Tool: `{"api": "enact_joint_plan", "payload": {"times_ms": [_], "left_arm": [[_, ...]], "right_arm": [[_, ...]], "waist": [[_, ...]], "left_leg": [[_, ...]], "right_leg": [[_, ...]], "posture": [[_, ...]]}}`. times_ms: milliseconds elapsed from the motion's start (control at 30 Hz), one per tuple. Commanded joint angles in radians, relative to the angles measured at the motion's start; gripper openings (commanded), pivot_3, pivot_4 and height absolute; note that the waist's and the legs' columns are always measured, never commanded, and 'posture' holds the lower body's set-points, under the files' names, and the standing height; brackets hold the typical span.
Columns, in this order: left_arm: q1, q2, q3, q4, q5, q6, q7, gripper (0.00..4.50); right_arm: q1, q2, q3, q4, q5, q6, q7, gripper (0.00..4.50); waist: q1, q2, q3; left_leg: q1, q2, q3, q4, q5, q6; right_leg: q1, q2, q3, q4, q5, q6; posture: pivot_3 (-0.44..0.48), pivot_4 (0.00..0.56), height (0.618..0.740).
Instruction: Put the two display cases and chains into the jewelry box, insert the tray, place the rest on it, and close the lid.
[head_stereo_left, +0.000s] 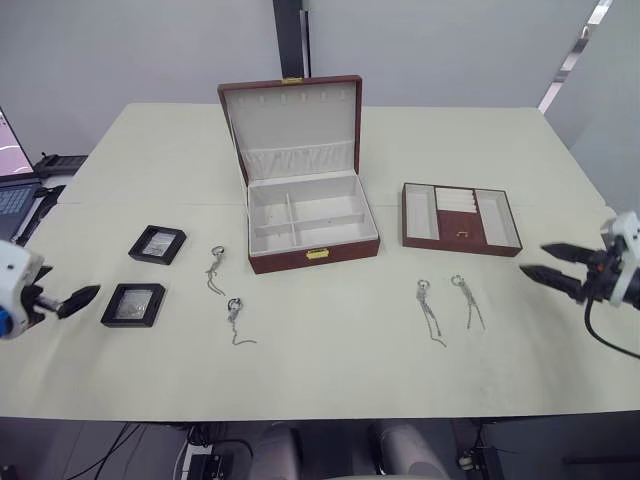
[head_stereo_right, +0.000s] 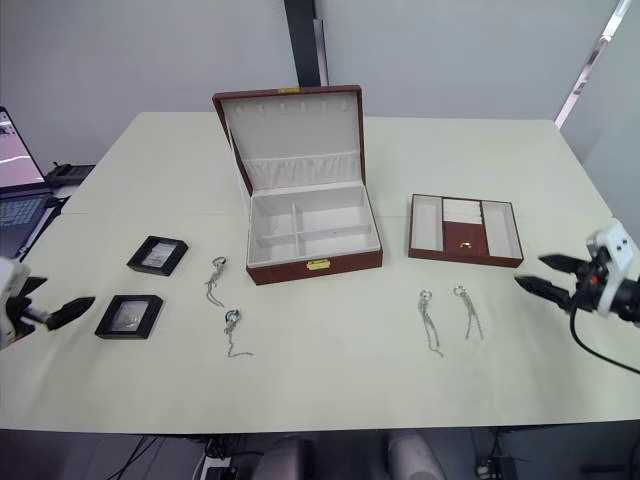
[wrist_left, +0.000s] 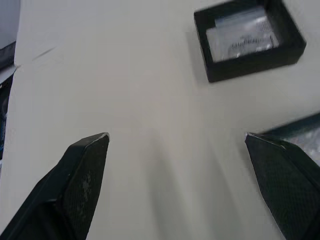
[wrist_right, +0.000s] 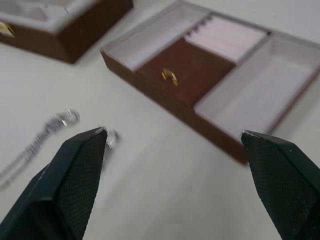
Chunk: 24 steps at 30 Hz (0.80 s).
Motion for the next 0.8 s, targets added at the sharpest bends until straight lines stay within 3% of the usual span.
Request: {"api": "enact_joint_plan", "payload": {"times_ms": [33,167,200,267,433,667,733,800], "left_arm": [[-0.07,-0.036,-0.011,-0.116,-0.035,0.111,0.053,4.48],[-0.15,-0.139,-0.08,-0.219,-0.03,0.202,0.106,4.48],[-0.167,-0.168,-0.106,-0.243,-0.019,0.218,0.127,4.3],[-0.197,-0.211,-0.146,-0.267,0.001,0.235,0.162,3.88],[-0.232,-0.307,-0.252,-0.348,0.034,0.292,0.197,2.27],[-0.25,-0.381,-0.334,-0.354,0.068,0.311,0.216,0.08],[-0.252,-0.393,-0.348,-0.363,0.071,0.318,0.212,0.0],[-0.257,-0.405,-0.362,-0.373,0.076,0.328,0.212,0.0]], "right_arm": [[-0.059,0.063,0.017,-0.142,0.031,0.062,-0.095,4.5],[-0.171,0.189,0.137,-0.135,-0.081,0.02,-0.222,4.5],[-0.204,0.217,0.179,-0.11,-0.128,0.006,-0.26,4.33],[-0.256,0.262,0.235,-0.063,-0.192,-0.021,-0.31,3.89],[-0.34,0.366,0.321,0.037,-0.279,-0.081,-0.361,2.23],[-0.416,0.471,0.392,0.149,-0.367,-0.125,-0.4,0.5],[-0.423,0.49,0.409,0.155,-0.378,-0.121,-0.395,0.03],[-0.423,0.507,0.431,0.153,-0.391,-0.111,-0.388,0.03]], "waist": [[0.001,0.0,0.0],[0.002,-0.001,0.0],[0.002,-0.001,0.0],[0.002,-0.001,0.0],[0.002,-0.001,0.0],[-0.001,-0.001,0.0],[0.0,-0.001,0.0],[0.0,-0.001,0.0]], "left_leg": [[0.0,0.0,-0.001,0.0,0.0,0.0],[-0.001,-0.001,-0.001,0.001,0.0,0.0],[-0.002,-0.001,-0.001,0.001,0.0,0.0],[-0.002,-0.001,-0.001,0.001,0.0,0.0],[-0.004,-0.001,-0.001,0.001,0.0,0.0],[-0.004,-0.001,0.0,0.001,0.001,-0.001],[-0.004,-0.001,0.0,0.001,0.001,-0.001],[-0.004,-0.001,0.0,0.001,0.001,-0.001]], "right_leg": [[0.0,0.0,0.0,0.0,0.0,0.0],[0.0,0.0,-0.001,0.0,0.0,0.0],[0.0,0.0,-0.001,0.0,0.0,0.0],[-0.001,0.0,0.0,0.0,0.0,0.0],[-0.004,0.0,0.0,0.001,0.0,0.0],[-0.006,0.0,0.001,0.001,0.0,-0.001],[-0.006,0.0,0.0,0.001,0.0,-0.001],[-0.005,-0.001,0.001,0.001,0.0,-0.001]], "posture": [[0.0,0.15,0.74],[0.0,0.15,0.74],[0.0,0.15,0.74],[0.0,0.15,0.74],[0.0,0.15,0.74],[0.0,0.15,0.74],[0.0,0.15,0.74],[0.0,0.15,0.74]]}}
